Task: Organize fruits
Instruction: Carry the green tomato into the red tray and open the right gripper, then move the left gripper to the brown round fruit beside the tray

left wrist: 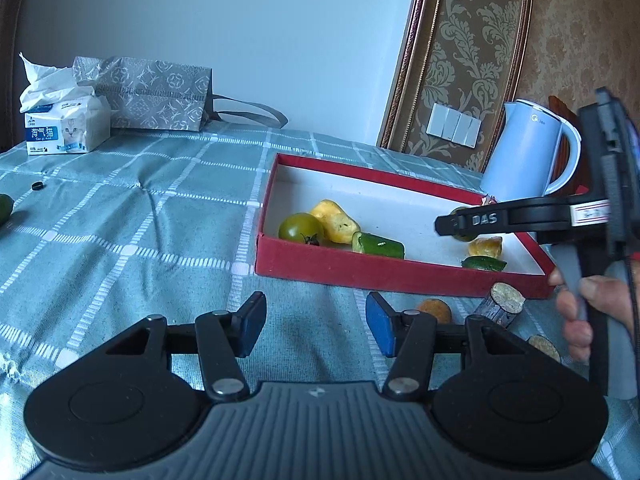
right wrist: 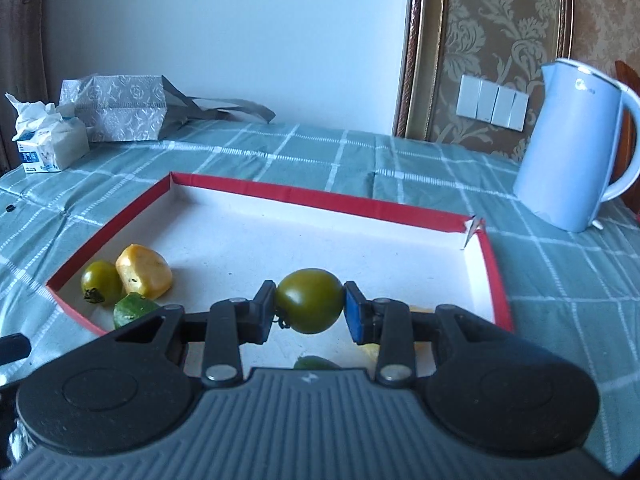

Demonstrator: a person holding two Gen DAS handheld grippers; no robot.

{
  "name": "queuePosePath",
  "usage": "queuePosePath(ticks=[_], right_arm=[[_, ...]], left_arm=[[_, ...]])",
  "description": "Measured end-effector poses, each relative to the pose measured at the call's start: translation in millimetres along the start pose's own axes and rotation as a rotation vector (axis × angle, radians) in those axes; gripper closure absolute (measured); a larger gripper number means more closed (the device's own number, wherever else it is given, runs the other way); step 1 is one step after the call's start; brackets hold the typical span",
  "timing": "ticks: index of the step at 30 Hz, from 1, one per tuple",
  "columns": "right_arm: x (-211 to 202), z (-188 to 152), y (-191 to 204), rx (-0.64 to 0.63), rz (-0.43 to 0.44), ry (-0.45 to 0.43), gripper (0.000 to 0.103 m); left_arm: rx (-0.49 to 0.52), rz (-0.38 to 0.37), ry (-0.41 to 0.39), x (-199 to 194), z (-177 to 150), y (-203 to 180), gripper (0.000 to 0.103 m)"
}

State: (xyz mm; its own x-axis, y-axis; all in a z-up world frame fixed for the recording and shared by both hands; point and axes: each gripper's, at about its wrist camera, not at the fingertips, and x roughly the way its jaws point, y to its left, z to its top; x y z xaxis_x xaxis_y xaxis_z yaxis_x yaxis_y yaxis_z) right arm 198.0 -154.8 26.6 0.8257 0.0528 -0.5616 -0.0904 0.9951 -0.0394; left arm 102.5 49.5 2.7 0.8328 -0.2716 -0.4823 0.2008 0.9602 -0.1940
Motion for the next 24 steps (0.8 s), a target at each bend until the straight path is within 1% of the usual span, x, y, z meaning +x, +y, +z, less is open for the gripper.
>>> queuePosePath(ticks=[3, 5, 7, 8, 9, 12, 14, 17, 20, 24], right_arm=[[12.0, -1.1, -0.2, 0.021, 0.006, 0.035, 0.069], [14.1, -2.0, -2.7, 0.045, 0.012, 0.042, 0.069], [10.0, -1.0, -5.4, 0.062, 0.019, 0.024, 0.068], [7.1, 0.5, -5.8, 0.060, 0.015, 0.016, 0.062], [4.3, 2.5, -6.1, 0.058, 0.008, 0.007, 0.060], [-12.6, 5.1, -10.6, 0.077, 0.013, -0.024, 0.059], [-31.0, 1.0, -16.2, 0.086, 0.001, -0.046, 0.059], [-64.9, -16.1, -29.7, 0.116, 0.013, -0.063, 0.059], [-100.2, -44.0, -44.5, 0.145, 0.015, -0.067, 0.057], [-134.2, -82.1, -59.2, 0.173, -0.032, -0.077, 0.057]], left_arm=[[0.004, -0.005, 0.000, 0.0, 0.2, -0.9, 0.049], [0.003, -0.006, 0.000, 0.2, 0.2, -0.8, 0.049], [0.002, -0.006, 0.000, 0.0, 0.4, -0.9, 0.049], [0.002, -0.007, 0.000, -0.1, 0.3, -1.2, 0.049], [0.003, -0.008, 0.001, -0.1, 0.2, -1.4, 0.049], [0.002, -0.008, -0.007, -1.2, 0.0, -1.4, 0.049], [0.009, -0.010, -0.011, -1.8, 0.1, -2.5, 0.049], [0.023, -0.005, -0.018, -3.3, -0.3, -5.2, 0.049], [0.060, 0.000, -0.034, -8.1, -0.8, -12.8, 0.049], [0.077, -0.032, -0.030, -12.2, 0.8, -24.7, 0.049]])
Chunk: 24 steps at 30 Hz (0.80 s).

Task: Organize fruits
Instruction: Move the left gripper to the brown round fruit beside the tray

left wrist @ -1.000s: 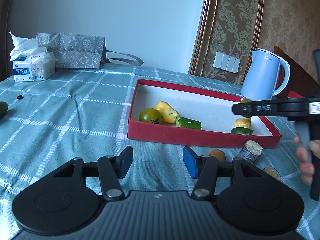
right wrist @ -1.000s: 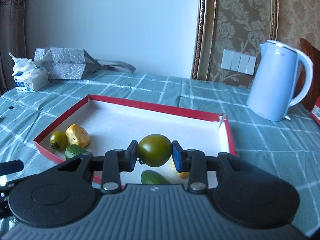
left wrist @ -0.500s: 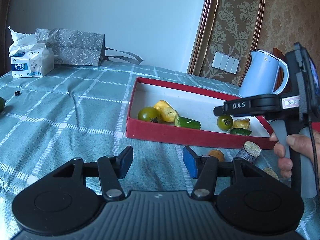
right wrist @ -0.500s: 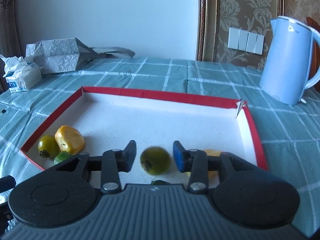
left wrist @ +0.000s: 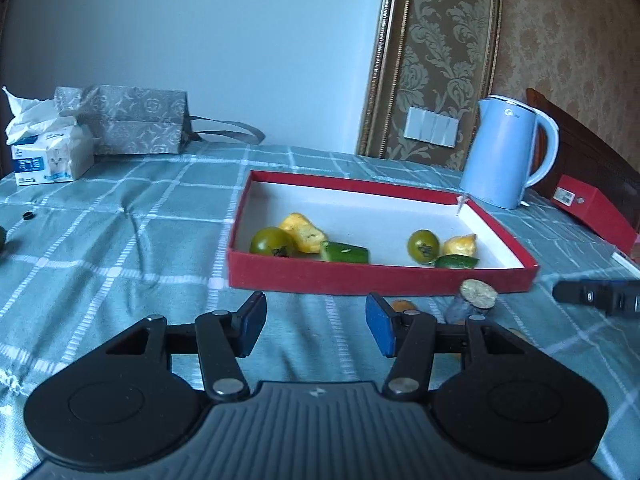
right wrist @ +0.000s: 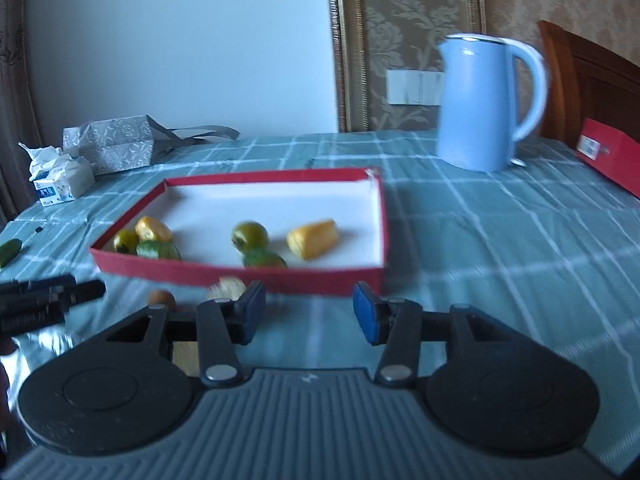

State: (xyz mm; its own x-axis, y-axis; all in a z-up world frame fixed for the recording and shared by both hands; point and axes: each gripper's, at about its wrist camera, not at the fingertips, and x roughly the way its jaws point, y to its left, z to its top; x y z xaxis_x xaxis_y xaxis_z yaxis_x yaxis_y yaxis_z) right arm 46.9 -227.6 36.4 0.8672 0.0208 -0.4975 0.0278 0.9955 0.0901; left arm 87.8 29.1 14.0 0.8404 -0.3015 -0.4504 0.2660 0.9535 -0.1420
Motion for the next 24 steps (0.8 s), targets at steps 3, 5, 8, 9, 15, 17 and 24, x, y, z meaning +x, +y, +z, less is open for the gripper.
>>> queuePosePath(ticks=[3, 5, 8, 9, 15, 17, 24], right_arm=[[-12.6, -16.6, -9.8, 0.012, -0.027, 0.000, 0.057], [-18.4, -24.1, -15.7, 0.043, -0.016, 0.002, 0.057], [-24.2, -33.0, -18.1, 0.054, -0.015, -0.001, 0.057], [-24.9, -35.2, -18.4, 0.055, -0.012, 0.001, 0.057], [-27.8, -41.5, -19.8, 0.069, 0.009, -0.006, 0.057], [-26.3, -42.2, -20.1, 0.073, 0.017, 0.000, 0.057], [-24.4, -45.0, -17.9, 0.073, 0.038, 0.005, 0.057]], left_arm=[[0.031, 0.000, 0.003, 0.4, 0.2, -10.7, 0.049], [0.052, 0.002, 0.004, 0.4, 0.0, -16.2, 0.049], [0.070, 0.008, 0.011, 3.4, 2.2, -21.7, 0.049], [0.074, 0.006, 0.011, 4.1, 3.1, -22.9, 0.049], [0.053, -0.044, 0.025, 8.7, 9.4, -27.8, 0.049], [0.068, -0.043, 0.037, 13.0, 9.8, -32.5, 0.049], [0.086, -0.030, 0.085, 29.2, 9.8, -39.8, 0.049]])
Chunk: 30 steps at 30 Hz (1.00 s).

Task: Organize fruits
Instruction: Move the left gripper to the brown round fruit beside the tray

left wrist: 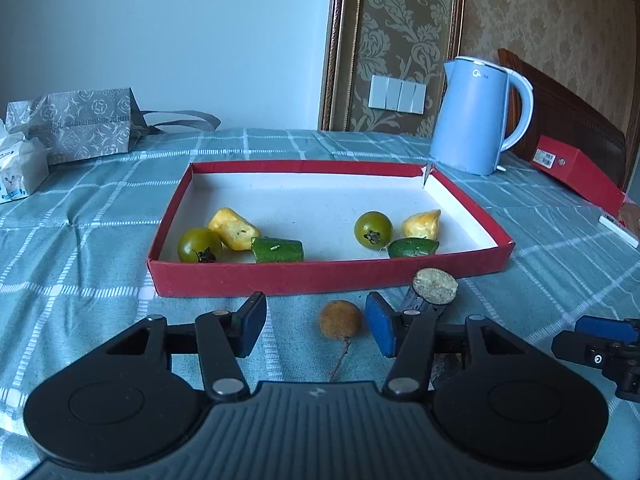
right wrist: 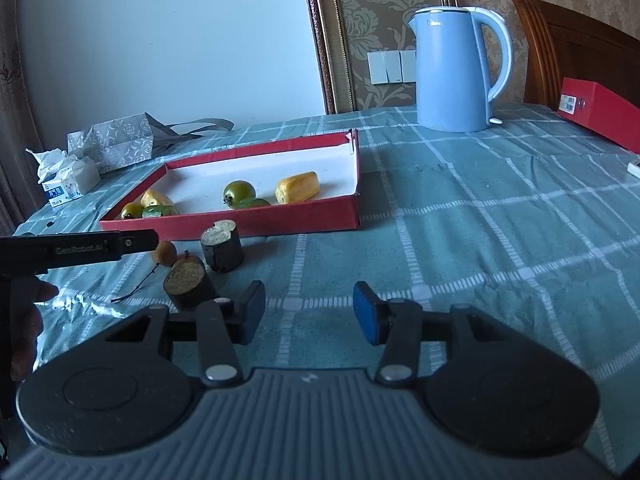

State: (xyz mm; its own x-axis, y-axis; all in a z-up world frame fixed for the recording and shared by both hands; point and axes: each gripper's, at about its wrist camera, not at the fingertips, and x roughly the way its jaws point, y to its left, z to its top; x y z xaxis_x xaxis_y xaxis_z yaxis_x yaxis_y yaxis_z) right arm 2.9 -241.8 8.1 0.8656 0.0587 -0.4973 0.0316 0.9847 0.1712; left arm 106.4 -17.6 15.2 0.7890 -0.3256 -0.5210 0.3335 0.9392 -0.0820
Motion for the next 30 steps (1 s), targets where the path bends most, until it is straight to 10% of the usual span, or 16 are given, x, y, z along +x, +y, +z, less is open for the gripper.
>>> queuePosePath(ticks=[14, 30], right_arm=[[5.1, 1.6, 4.4, -0.002, 0.038, 0.005, 0.057], [3.7, 1.5, 5.3, 0.001, 0.044, -0.001, 0.053]], left_arm=[[0.038, 0.020, 0.040, 14.0, -1.5, -10.2, 0.049], [0.075, -0.011, 0.057, 22.2, -4.4, -16.3, 0.078]])
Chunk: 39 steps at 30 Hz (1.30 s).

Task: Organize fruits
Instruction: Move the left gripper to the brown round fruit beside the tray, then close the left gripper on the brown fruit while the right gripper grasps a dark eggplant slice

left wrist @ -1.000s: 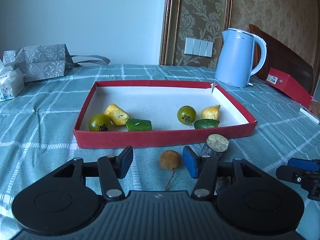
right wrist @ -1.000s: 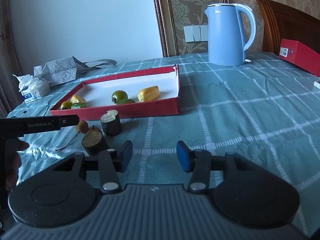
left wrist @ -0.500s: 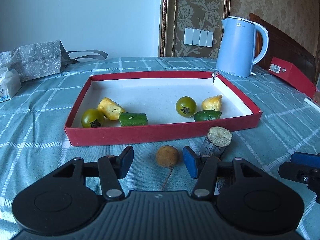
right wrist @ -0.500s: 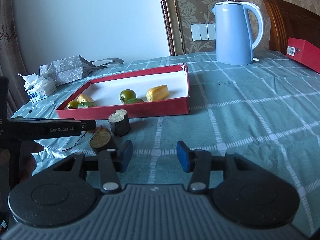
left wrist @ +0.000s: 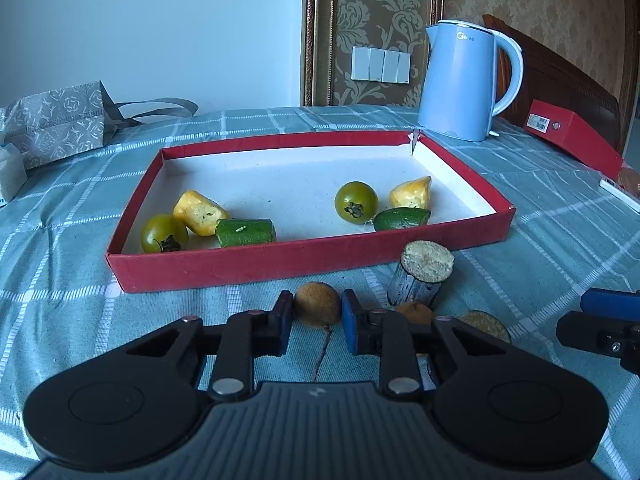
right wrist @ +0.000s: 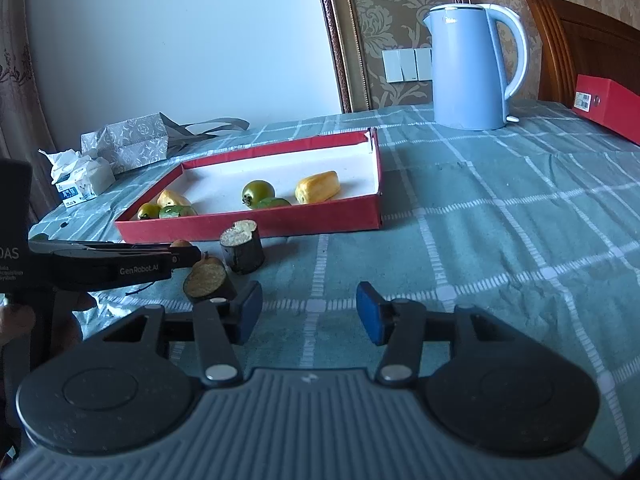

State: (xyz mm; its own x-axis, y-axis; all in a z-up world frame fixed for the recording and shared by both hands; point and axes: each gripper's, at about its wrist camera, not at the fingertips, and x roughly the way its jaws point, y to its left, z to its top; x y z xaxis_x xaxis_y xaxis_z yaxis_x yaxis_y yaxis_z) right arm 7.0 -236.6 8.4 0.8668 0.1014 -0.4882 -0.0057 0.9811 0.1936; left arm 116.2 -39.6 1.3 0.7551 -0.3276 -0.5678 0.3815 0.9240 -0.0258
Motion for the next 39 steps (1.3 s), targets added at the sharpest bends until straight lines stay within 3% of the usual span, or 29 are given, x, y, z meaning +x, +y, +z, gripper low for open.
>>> queuePosePath(ticks=[13, 23, 37, 39], right_arm=[[-3.5, -0.4, 14.4, -0.065, -0.001, 0.000, 0.053], [-0.8, -1.9, 45.2, -0.158, 0.053, 0.017, 0.053], [30.1, 6.2, 79.6, -0.273, 0.059, 0.052, 0.054], [32.3, 4.7, 81.3, -0.278, 0.057, 0.057, 0.059]], left_arm=[[-0.050, 0.038, -0.036, -13.2, -1.9, 17.2, 0.078], [-0.089, 0.050, -0.040, -24.3, -9.4, 35.0, 0.078], [-0.107, 0.053, -0.059, -31.4, -10.9, 46.3, 0.078], [-0.110, 0.053, -0.058, -31.7, -11.4, 47.9, 0.078]])
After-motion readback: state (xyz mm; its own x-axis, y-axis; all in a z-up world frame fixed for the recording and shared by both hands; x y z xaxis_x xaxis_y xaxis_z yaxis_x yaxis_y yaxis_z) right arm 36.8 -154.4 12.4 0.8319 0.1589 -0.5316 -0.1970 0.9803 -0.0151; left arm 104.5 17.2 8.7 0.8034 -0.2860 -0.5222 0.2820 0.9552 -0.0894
